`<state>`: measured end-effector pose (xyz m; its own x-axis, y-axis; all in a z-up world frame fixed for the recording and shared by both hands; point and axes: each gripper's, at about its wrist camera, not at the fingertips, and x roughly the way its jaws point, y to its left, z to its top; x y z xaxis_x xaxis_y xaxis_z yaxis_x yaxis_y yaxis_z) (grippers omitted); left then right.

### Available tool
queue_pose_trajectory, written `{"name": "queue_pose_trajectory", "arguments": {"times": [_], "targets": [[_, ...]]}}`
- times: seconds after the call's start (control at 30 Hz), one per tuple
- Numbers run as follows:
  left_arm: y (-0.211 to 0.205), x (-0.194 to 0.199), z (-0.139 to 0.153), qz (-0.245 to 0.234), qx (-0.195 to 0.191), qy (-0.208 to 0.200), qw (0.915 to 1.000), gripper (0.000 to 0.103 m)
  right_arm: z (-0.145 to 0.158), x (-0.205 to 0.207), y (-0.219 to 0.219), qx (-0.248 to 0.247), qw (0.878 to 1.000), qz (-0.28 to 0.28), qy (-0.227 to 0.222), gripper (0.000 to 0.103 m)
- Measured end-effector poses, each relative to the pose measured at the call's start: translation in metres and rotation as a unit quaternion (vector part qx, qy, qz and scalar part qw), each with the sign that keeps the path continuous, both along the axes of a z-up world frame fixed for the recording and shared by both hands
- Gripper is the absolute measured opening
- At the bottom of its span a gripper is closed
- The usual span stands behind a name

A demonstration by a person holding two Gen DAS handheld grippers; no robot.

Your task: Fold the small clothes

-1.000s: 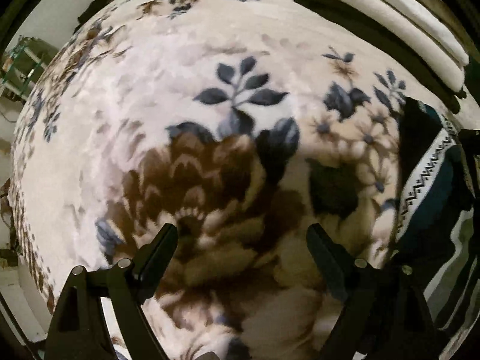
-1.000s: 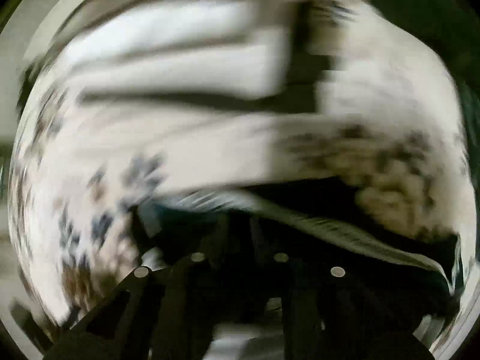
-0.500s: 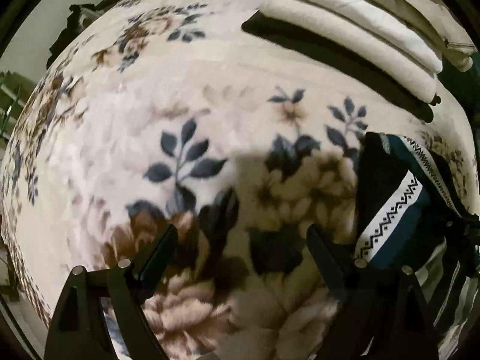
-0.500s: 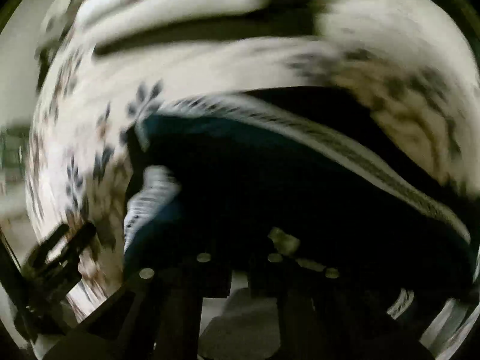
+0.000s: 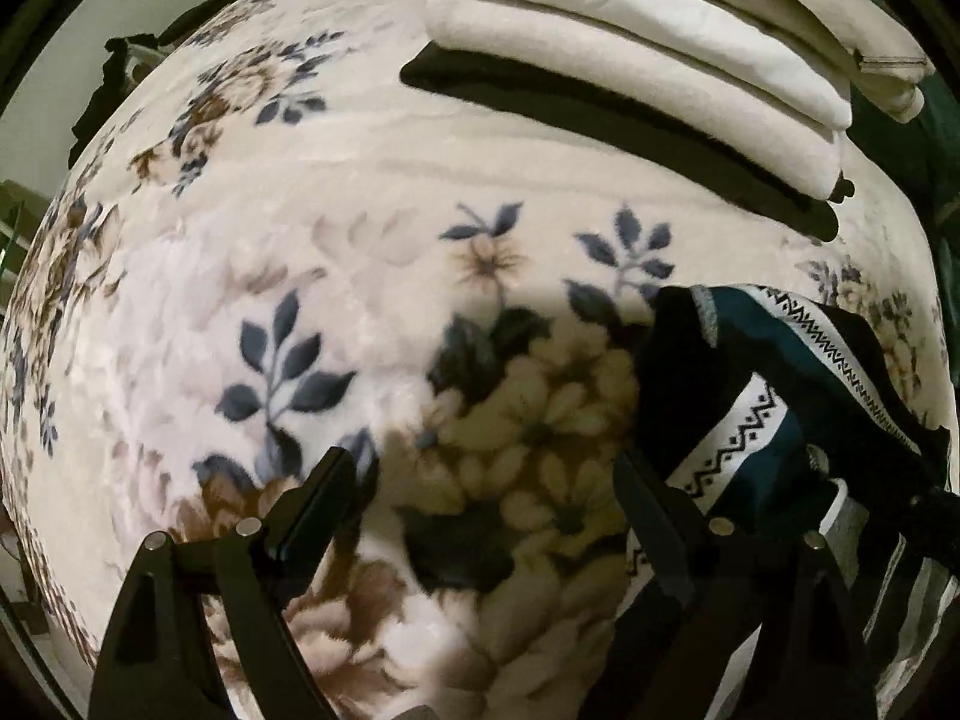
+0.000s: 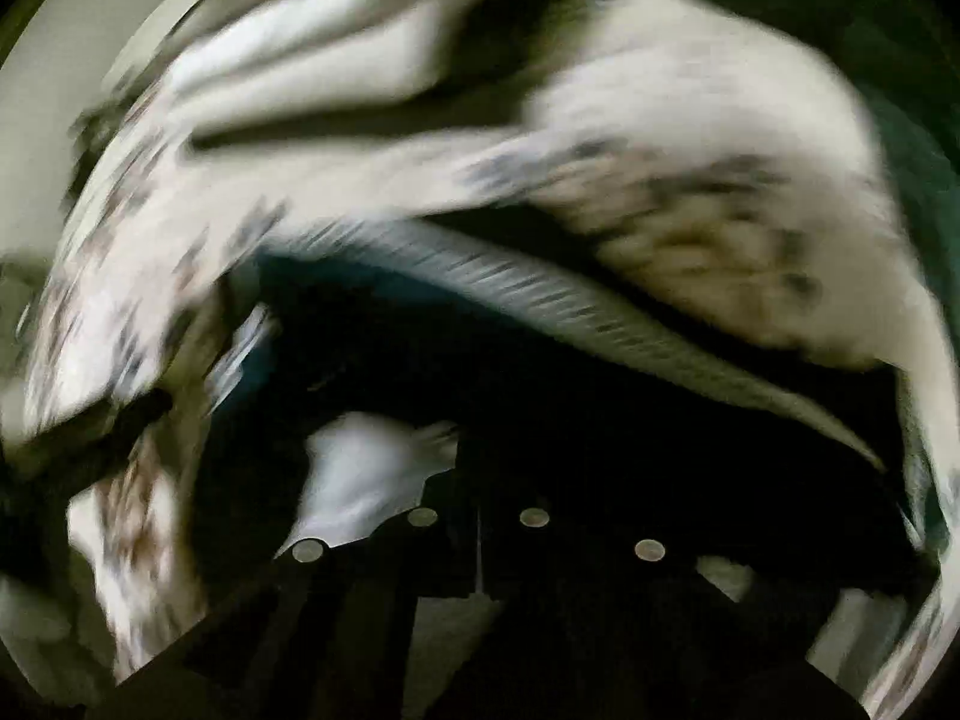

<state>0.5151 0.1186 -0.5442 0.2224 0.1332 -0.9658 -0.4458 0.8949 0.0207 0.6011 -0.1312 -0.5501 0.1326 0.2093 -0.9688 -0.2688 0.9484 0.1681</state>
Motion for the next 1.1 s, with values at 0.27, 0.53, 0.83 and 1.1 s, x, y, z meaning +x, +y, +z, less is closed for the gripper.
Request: {"name": "queue_pose_trajectory", "arguments": {"times": [0.27, 0.53, 0.83, 1.1], "targets": [[-0.018, 0.007, 0.006, -0.045, 0.014, -0.002, 0.9989, 0.088, 0.032, -0.038, -0.132, 0.077, 0.976, -0.200, 0.032, 0.041], [-0.041, -0.017, 0.013, -0.056, 0.026, -0.002, 0.9981, 0.088, 0.031, -0.109, -0.298, 0.018, 0.925, -0.376, 0.048, 0.059], [-0.047, 0.005, -0.002, -0.074, 0.034, 0.012, 0.9966, 0.088, 0.018, -0.126, -0.265, -0.014, 0.943, -0.332, 0.006, 0.013], [-0.054, 0.046, -0.039, -0.109, 0.044, 0.047, 0.9920, 0.089, -0.003, -0.124, -0.311, 0.039, 0.925, -0.371, 0.071, 0.031]]}}
